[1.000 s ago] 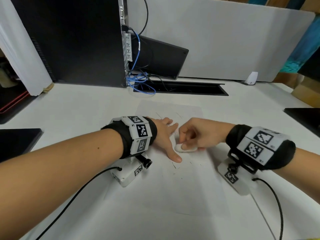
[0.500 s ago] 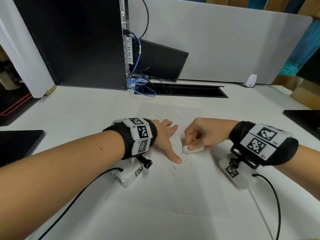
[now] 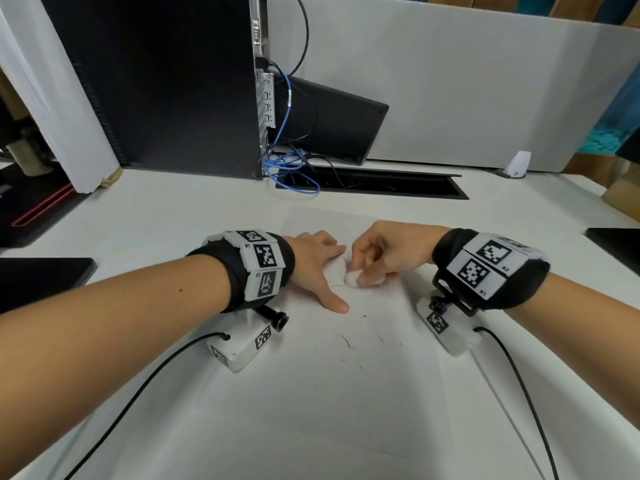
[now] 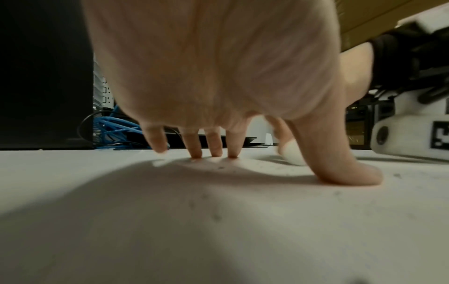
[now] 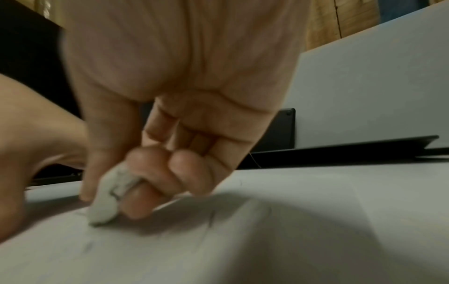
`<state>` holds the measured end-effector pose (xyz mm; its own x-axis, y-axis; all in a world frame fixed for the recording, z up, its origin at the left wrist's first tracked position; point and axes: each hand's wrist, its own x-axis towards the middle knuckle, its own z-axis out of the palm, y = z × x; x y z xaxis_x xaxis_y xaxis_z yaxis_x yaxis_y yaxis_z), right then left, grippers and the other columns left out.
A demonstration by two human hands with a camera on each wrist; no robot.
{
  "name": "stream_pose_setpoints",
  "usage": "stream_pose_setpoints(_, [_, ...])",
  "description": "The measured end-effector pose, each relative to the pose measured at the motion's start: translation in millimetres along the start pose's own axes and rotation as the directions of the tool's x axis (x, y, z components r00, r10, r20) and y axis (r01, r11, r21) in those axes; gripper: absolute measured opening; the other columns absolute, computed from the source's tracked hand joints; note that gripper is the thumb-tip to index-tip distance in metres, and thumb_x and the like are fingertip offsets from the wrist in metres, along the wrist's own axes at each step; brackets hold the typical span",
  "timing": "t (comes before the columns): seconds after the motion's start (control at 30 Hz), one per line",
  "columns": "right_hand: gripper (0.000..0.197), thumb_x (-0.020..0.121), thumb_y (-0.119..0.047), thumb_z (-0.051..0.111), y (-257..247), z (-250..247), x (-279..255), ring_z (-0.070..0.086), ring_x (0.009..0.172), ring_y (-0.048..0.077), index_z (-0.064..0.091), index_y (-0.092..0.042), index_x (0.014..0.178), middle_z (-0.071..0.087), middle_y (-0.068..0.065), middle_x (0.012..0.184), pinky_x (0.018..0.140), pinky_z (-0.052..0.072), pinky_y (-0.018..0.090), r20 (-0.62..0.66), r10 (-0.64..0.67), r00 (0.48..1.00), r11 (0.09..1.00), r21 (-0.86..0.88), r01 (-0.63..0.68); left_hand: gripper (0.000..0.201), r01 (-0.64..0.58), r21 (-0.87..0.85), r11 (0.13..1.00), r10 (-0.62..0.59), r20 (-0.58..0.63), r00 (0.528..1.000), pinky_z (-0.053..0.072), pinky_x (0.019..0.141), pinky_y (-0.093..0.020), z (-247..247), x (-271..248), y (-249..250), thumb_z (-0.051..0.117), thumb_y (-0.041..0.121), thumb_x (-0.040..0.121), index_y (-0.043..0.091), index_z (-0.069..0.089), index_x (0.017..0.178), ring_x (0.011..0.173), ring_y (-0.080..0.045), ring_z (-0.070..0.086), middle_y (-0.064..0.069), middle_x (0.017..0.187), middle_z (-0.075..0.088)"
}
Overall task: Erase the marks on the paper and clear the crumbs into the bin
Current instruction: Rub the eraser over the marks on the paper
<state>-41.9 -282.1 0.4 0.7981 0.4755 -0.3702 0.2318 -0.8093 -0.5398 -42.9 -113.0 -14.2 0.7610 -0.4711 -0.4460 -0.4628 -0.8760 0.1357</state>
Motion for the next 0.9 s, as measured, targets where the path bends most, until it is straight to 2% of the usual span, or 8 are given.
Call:
stream_pose_setpoints(0.07, [0.010, 0.080, -0.017, 0.072, 0.0, 1.8, -2.2, 0.050, 0.049, 0.008, 0.067, -0.022, 0.072, 0.058, 0.000, 0.058, 0.053, 0.043, 0.015, 0.014, -0.013, 1.000, 1.000, -0.003, 0.013, 0.110, 0.010, 0.053, 0.999, -0.011, 0.009, 1.000, 0.017, 0.116, -0.044, 0.9, 0.1, 0.6, 0.063, 0.069, 0.068, 0.031, 0.000, 0.150, 0.144, -0.015, 0.010, 0.013, 0.156, 0.001])
stream_pose_setpoints(0.2, [0.008, 0.081, -0.024, 0.070, 1.2, -2.3, 5.9, 0.049, 0.048, 0.003, 0.066, -0.018, 0.081, 0.055, -0.006, 0.059, 0.058, 0.041, 0.019, -0.222, -0.013, 0.975, 0.987, -0.157, -0.022, 0.112, 0.027, 0.057, 0.998, -0.029, 0.025, 0.999, 0.016, 0.115, -0.047, -0.3, -1.6, 2.6, 0.063, 0.070, 0.067, 0.031, -0.002, 0.150, 0.144, -0.015, 0.010, 0.014, 0.156, 0.000])
stream_pose_setpoints(0.3, [0.008, 0.080, -0.017, 0.072, 0.8, 0.1, 0.6, 0.049, 0.047, 0.003, 0.067, -0.018, 0.073, 0.055, -0.006, 0.054, 0.055, 0.043, 0.017, -0.073, -0.019, 0.997, 1.000, -0.014, 0.018, 0.113, 0.030, 0.073, 0.997, -0.032, 0.027, 0.999, 0.015, 0.115, -0.046, -1.2, -3.4, 3.8, 0.062, 0.070, 0.067, 0.030, -0.003, 0.150, 0.144, -0.014, 0.011, 0.015, 0.156, -0.002])
stream_pose_setpoints(0.43, [0.008, 0.081, -0.023, 0.071, 0.6, -0.8, 4.1, 0.047, 0.052, 0.004, 0.071, -0.015, 0.083, 0.053, -0.009, 0.057, 0.057, 0.037, 0.014, -0.240, -0.042, 0.970, 0.984, -0.181, -0.002, 0.112, 0.031, 0.070, 0.997, -0.033, 0.036, 0.999, 0.018, 0.115, -0.044, -2.3, -4.8, 4.9, 0.062, 0.070, 0.068, 0.030, -0.004, 0.150, 0.144, -0.013, 0.012, 0.015, 0.156, -0.001])
stream_pose_setpoints(0.57, [0.011, 0.079, -0.015, 0.072, 0.3, 2.9, -4.0, 0.048, 0.046, 0.003, 0.069, -0.021, 0.071, 0.056, -0.009, 0.051, 0.053, 0.042, 0.016, -0.035, -0.032, 0.999, 0.999, 0.005, 0.032, 0.112, 0.038, 0.093, 0.995, -0.042, 0.047, 0.998, 0.017, 0.115, -0.046, -3.1, -6.2, 6.4, 0.061, 0.071, 0.069, 0.030, -0.004, 0.150, 0.144, -0.015, 0.012, 0.015, 0.156, -0.003])
stream_pose_setpoints(0.7, [0.009, 0.080, -0.028, 0.072, 2.0, 2.1, -1.1, 0.048, 0.048, 0.002, 0.071, -0.019, 0.082, 0.055, -0.007, 0.056, 0.056, 0.040, 0.015, -0.213, -0.031, 0.977, 0.989, -0.151, -0.001, 0.111, 0.036, 0.099, 0.994, -0.041, 0.051, 0.998, 0.018, 0.115, -0.046, -3.5, -5.9, 7.1, 0.060, 0.070, 0.070, 0.029, -0.005, 0.150, 0.144, -0.015, 0.012, 0.014, 0.156, -0.003])
stream_pose_setpoints(0.83, [0.012, 0.079, -0.018, 0.073, 1.9, 5.6, -8.8, 0.050, 0.048, 0.006, 0.068, -0.023, 0.070, 0.057, -0.007, 0.051, 0.058, 0.045, 0.021, -0.037, -0.022, 0.999, 1.000, -0.007, 0.022, 0.114, 0.054, 0.102, 0.993, -0.059, 0.047, 0.997, 0.011, 0.116, -0.047, -3.5, -4.6, 5.4, 0.061, 0.072, 0.067, 0.030, -0.006, 0.150, 0.146, -0.014, 0.005, 0.014, 0.157, -0.006])
stream_pose_setpoints(0.9, [0.004, 0.078, -0.022, 0.074, 3.6, 4.1, -7.7, 0.050, 0.047, 0.004, 0.070, -0.021, 0.078, 0.057, -0.006, 0.054, 0.055, 0.043, 0.016, -0.082, -0.014, 0.997, 0.998, -0.057, 0.010, 0.114, 0.053, 0.101, 0.993, -0.058, 0.051, 0.997, 0.010, 0.115, -0.047, -4.1, -6.1, 6.5, 0.060, 0.071, 0.069, 0.029, -0.007, 0.150, 0.146, -0.013, 0.002, 0.012, 0.158, -0.008])
